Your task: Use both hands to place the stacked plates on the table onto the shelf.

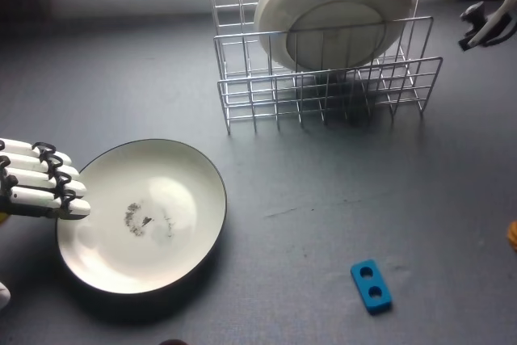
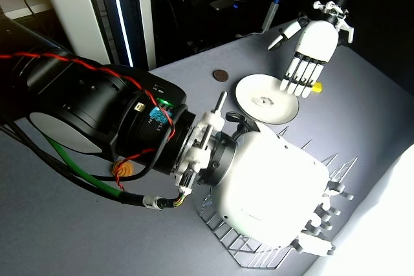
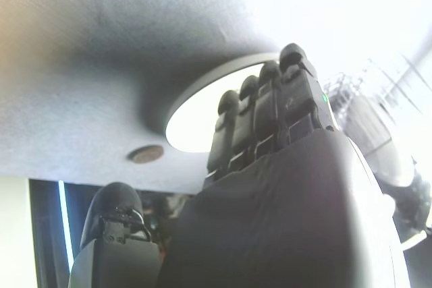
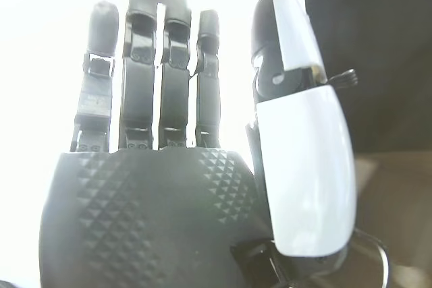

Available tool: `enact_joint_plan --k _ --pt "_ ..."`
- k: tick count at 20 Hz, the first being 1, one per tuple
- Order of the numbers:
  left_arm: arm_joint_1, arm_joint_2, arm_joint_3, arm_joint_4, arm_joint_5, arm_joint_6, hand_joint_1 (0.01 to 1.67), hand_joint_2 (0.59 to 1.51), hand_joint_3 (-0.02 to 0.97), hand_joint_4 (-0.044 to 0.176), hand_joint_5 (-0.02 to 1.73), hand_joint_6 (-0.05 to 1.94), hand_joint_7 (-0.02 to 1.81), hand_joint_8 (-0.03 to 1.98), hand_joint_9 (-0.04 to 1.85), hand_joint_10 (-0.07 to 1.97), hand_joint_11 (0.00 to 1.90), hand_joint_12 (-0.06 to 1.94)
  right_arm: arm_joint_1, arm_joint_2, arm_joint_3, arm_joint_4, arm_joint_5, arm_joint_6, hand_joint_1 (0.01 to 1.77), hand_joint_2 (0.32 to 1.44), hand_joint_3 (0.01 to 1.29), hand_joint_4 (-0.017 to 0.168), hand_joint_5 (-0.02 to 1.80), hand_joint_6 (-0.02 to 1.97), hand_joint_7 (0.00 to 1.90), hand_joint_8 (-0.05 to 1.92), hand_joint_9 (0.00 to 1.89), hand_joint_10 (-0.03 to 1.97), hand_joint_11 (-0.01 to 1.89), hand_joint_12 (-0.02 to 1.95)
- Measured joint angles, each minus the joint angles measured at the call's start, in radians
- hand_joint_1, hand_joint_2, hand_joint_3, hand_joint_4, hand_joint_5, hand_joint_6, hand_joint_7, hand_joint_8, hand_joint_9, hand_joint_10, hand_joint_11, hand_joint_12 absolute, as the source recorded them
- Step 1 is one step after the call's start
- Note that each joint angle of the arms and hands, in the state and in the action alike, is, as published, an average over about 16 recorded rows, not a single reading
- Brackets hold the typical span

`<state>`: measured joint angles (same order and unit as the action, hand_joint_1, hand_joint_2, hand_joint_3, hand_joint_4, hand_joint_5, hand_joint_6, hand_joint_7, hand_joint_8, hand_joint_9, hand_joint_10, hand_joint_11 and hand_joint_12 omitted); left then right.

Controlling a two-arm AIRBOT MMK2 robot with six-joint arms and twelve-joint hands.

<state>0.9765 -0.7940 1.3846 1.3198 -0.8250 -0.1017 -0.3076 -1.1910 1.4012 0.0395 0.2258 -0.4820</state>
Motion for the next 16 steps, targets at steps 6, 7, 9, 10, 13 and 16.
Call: enact_joint_plan --k 6,7,9,10,13,16 --pt "0.005 0.0 0.0 0.0 0.001 0.0 0.01 1.105 0.019 0.001 0.08 0.01 0.04 0.02 0.0 0.0 0.02 0.01 0.033 0.029 -0.116 -0.04 0.054 -0.242 1.07 1.08 0.02 -0.002 0.47 0.05 0.54 0.03 0.53 0.03 0.09 1.04" --pt "0.006 0.0 0.0 0.0 0.002 0.0 0.01 1.105 0.018 0.001 0.08 0.01 0.04 0.02 0.0 0.0 0.02 0.01 0.037 0.033 -0.145 -0.046 0.058 -0.283 1.07 1.08 0.02 -0.002 0.44 0.05 0.5 0.03 0.49 0.03 0.08 0.98" --pt "0.01 -0.001 0.0 -0.001 0.002 0.0 0.01 1.105 0.018 0.001 0.08 0.01 0.04 0.02 0.0 -0.01 0.02 0.01 0.041 0.043 -0.208 -0.058 0.061 -0.359 1.07 1.07 0.02 -0.001 0.35 0.04 0.41 0.03 0.4 0.02 0.05 0.83" --pt "0.012 -0.001 0.0 -0.002 0.002 0.0 0.01 1.105 0.018 0.001 0.08 0.01 0.04 0.02 0.0 -0.01 0.02 0.01 0.042 0.047 -0.241 -0.065 0.06 -0.393 1.07 1.07 0.02 -0.001 0.31 0.03 0.36 0.03 0.36 0.02 0.04 0.75" --pt "0.021 -0.002 0.0 -0.006 0.002 0.0 0.01 1.106 0.018 0.001 0.08 0.01 0.03 0.02 -0.01 -0.02 0.02 0.01 0.039 0.058 -0.337 -0.077 0.046 -0.486 1.1 1.07 0.02 0.001 0.19 0.03 0.23 0.03 0.23 0.02 0.02 0.51" --pt "0.032 -0.003 0.0 -0.01 0.004 0.0 0.01 1.109 0.018 0.002 0.07 0.01 0.03 0.02 -0.02 -0.02 0.02 0.01 0.025 0.064 -0.42 -0.076 0.025 -0.556 1.14 1.06 0.02 0.001 0.11 0.03 0.13 0.03 0.13 0.02 0.01 0.3"
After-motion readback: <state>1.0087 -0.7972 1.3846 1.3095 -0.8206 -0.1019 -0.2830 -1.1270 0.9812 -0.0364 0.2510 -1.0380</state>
